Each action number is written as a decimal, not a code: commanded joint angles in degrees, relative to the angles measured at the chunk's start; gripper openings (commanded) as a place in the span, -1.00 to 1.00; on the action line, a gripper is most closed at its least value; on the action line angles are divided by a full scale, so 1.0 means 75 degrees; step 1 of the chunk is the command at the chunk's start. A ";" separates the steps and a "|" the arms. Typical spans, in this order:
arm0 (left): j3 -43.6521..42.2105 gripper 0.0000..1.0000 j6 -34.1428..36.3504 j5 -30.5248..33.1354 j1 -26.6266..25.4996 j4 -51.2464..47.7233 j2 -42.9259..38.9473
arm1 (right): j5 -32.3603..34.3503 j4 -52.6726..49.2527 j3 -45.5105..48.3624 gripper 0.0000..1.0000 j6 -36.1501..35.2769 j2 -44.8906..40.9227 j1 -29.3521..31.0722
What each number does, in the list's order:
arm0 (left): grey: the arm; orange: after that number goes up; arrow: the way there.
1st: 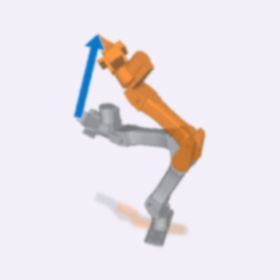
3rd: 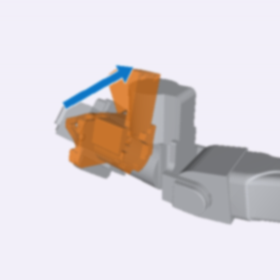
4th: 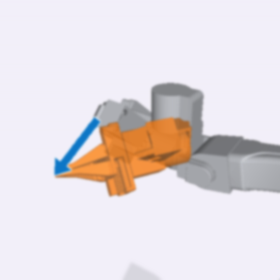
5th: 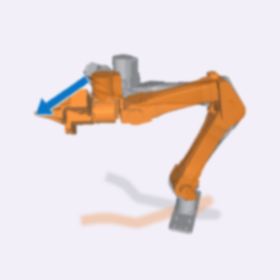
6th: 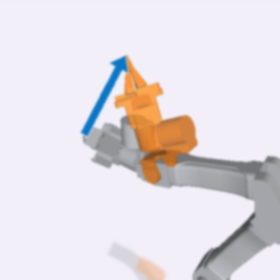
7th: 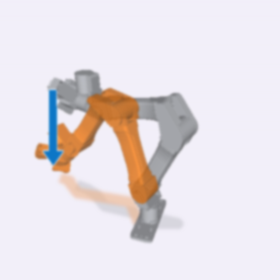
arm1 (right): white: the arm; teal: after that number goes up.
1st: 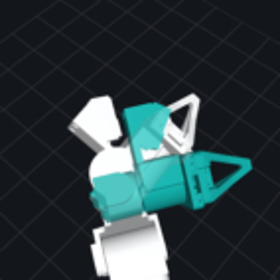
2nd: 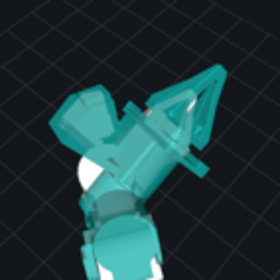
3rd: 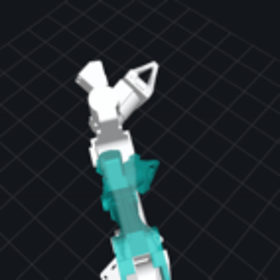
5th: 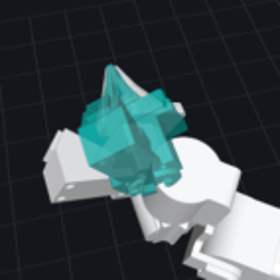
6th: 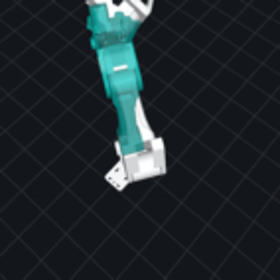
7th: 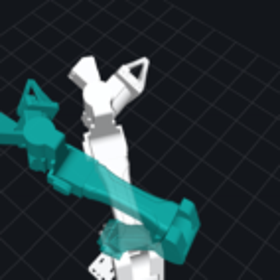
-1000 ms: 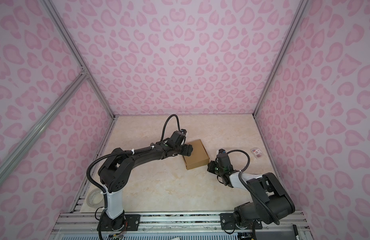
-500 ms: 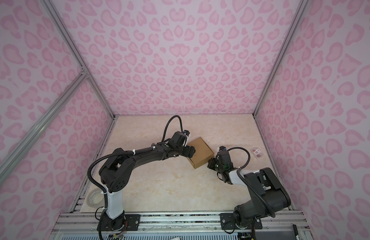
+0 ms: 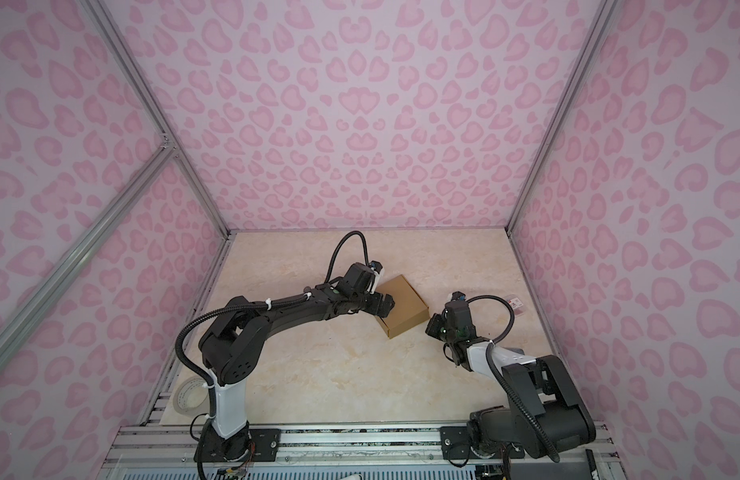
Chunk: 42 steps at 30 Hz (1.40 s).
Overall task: Fold the paper box
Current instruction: 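Lift the left gripper off the box while right gripper moves away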
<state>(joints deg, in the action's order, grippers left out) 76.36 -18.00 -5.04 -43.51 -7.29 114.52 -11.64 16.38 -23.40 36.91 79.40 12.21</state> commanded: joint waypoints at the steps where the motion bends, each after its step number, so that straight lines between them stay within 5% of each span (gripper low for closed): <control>1: -0.0161 0.95 -0.0332 -0.0960 -0.0019 -0.2612 0.0375 | -0.0157 0.0223 -0.0091 -0.78 0.0047 0.0264 -0.0013; 21: 0.0624 0.94 -0.0589 0.0933 -0.0056 -0.3532 -0.1106 | -0.0278 0.0638 -0.0359 -0.78 0.0244 0.0626 -0.0300; 35: 0.3758 0.95 -0.0407 0.1754 0.0399 -0.5119 0.0610 | -0.0721 0.1319 -0.1215 -0.78 0.0575 0.1545 -0.0309; 42: 0.3779 0.95 -0.0306 0.1877 0.0973 -0.5146 0.1119 | -0.0983 0.1928 -0.1635 -0.78 0.0816 0.2400 -0.0303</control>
<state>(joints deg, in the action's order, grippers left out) 105.12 -20.91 8.38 -37.39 -44.80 122.37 -17.69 26.83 -35.07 41.60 95.81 9.96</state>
